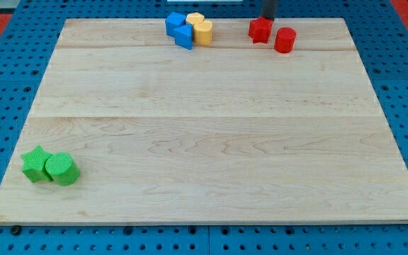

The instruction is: Slide the red star closer to the yellow heart

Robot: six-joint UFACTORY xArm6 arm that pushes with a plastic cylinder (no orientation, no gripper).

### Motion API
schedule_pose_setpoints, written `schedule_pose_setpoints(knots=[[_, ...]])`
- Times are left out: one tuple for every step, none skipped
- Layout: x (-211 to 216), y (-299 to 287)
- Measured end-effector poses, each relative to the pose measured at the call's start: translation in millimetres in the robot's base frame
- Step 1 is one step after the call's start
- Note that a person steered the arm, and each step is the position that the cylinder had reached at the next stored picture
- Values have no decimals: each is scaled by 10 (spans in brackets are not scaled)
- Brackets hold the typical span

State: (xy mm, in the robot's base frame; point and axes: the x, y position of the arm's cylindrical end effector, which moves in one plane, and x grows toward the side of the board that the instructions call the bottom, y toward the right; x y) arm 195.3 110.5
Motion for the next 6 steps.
schedule_pose_setpoints(knots=[[139, 206], [140, 473], [409, -10], [414, -533], [439, -812], [401, -493]])
